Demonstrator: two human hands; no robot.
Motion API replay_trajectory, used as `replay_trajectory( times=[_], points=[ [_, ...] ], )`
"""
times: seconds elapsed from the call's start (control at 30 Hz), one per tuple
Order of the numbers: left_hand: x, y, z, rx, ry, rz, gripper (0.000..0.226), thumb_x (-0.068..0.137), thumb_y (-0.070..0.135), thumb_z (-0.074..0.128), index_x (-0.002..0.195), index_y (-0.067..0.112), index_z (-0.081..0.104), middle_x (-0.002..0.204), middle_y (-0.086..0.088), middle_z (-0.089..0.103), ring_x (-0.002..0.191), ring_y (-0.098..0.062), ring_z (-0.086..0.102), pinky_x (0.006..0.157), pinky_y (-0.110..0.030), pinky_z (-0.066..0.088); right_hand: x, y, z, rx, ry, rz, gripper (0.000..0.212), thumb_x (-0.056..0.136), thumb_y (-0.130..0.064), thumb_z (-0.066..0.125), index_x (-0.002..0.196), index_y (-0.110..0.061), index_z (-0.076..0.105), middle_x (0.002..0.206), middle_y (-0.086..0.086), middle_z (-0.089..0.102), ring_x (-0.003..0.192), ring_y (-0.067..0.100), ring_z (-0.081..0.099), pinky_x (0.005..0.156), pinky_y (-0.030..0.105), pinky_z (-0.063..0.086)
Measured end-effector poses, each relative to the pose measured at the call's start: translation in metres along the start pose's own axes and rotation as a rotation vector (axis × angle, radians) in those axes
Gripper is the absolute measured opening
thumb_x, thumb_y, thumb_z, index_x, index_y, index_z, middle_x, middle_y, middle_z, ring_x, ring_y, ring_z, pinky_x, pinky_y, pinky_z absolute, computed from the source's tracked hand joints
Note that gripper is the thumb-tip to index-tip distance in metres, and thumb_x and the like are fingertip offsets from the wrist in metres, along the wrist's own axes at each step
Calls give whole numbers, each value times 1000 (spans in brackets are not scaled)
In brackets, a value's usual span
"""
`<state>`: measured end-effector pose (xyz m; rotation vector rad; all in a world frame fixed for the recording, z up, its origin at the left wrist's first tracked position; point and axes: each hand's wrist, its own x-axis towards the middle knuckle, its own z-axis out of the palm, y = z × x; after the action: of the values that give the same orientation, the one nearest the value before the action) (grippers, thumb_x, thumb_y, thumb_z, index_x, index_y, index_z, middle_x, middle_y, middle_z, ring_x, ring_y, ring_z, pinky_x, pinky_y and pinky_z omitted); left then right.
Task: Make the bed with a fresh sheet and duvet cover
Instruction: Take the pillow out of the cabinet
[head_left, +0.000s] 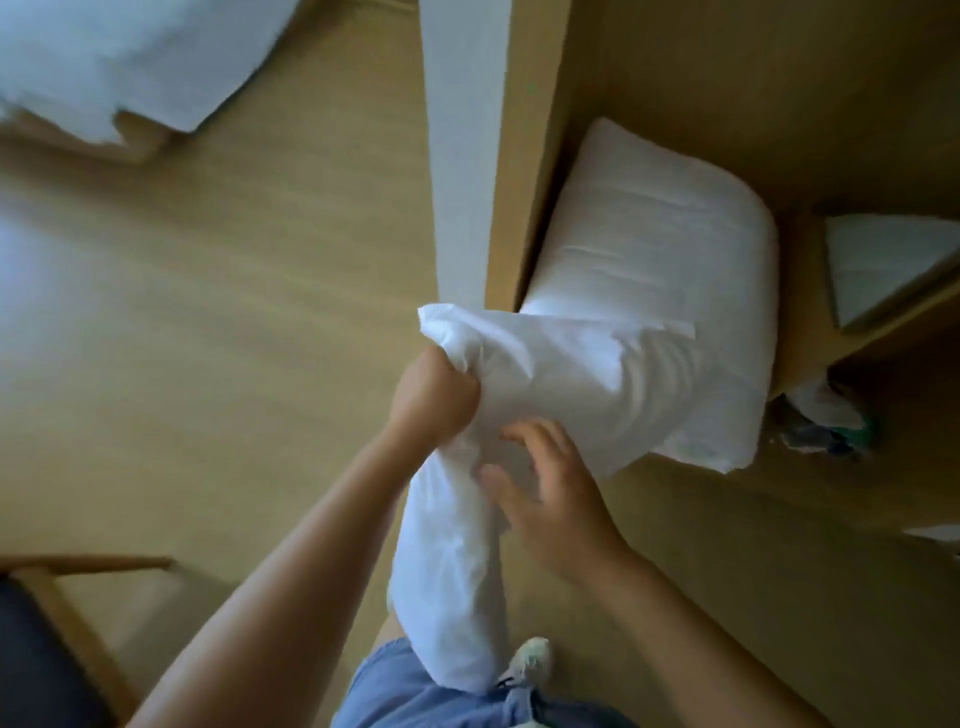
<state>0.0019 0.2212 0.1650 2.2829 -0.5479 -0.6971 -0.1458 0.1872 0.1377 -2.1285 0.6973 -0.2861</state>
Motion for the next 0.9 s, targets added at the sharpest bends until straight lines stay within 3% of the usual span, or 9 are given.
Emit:
replay_trajectory(
  times=[0.1, 0.2, 0.27, 0.37, 0.47, 0.53, 0.63, 0.77, 0.9],
  points=[
    [-6, -38, -41, 174, -8, 3, 18, 91, 17, 45, 75, 9, 44, 82, -11, 58, 85, -35, 59, 64, -29, 38, 49, -33, 21, -152, -41, -236, 51, 77, -31, 54, 124, -10, 53, 129, 5, 45, 118, 11, 34, 101, 13, 22],
    [-10, -74, -81, 382, -100, 67, 16, 90, 19, 46, 75, 14, 43, 92, -12, 64, 88, -32, 60, 65, -29, 37, 95, -73, 50, -234, -357, -410, 69, 74, -20, 62, 140, -19, 39, 143, 0, 32, 128, 8, 24, 110, 20, 19],
    [-9, -95, -108, 487, -167, 148, 16, 87, 18, 48, 72, 15, 41, 90, -11, 65, 88, -30, 61, 68, -30, 40, 123, -97, 73, -300, -629, -415, 83, 74, -20, 70, 144, -31, 28, 146, -12, 23, 134, 1, 15, 114, 23, 12],
    [1, -128, -145, 597, -180, 226, 24, 88, 22, 51, 71, 14, 36, 75, -4, 57, 78, -29, 55, 63, -30, 34, 159, -125, 111, -550, -831, -464, 87, 68, -40, 79, 141, -37, 31, 150, -18, 22, 142, 2, 4, 117, 36, 1],
    [20, -155, -174, 634, -147, 268, 31, 85, 17, 48, 62, 17, 26, 59, 3, 34, 65, -26, 43, 53, -29, 28, 195, -142, 148, -711, -1039, -411, 68, 55, -54, 80, 114, -39, 50, 121, -17, 50, 131, 14, 25, 111, 44, 19],
    [40, -172, -196, 606, -117, 228, 28, 83, 16, 46, 61, 18, 28, 58, 2, 34, 64, -26, 42, 49, -29, 25, 222, -152, 170, -661, -1088, -356, 49, 56, -53, 81, 93, -36, 53, 98, -14, 55, 111, 13, 35, 96, 33, 35],
    [75, -203, -234, 494, -40, 130, 11, 76, 27, 41, 67, 22, 39, 58, 3, 39, 66, -23, 41, 50, -26, 24, 260, -172, 207, -556, -1087, -338, 35, 69, -50, 76, 74, -31, 47, 81, -9, 56, 101, 14, 38, 73, 26, 39],
    [113, -248, -273, 318, 63, -53, 8, 61, 28, 29, 59, 26, 36, 58, 5, 44, 66, -22, 44, 56, -28, 30, 311, -195, 261, -416, -1154, -316, 23, 81, -49, 66, 80, -29, 56, 80, -8, 61, 86, 15, 59, 75, 29, 49],
    [168, -277, -312, 93, 267, -175, 7, 63, 25, 34, 56, 24, 38, 55, 4, 45, 60, -22, 43, 54, -30, 30, 384, -224, 307, -268, -1190, -394, 27, 84, -40, 66, 84, -14, 60, 74, -2, 62, 74, 17, 58, 72, 33, 46]
  ],
)
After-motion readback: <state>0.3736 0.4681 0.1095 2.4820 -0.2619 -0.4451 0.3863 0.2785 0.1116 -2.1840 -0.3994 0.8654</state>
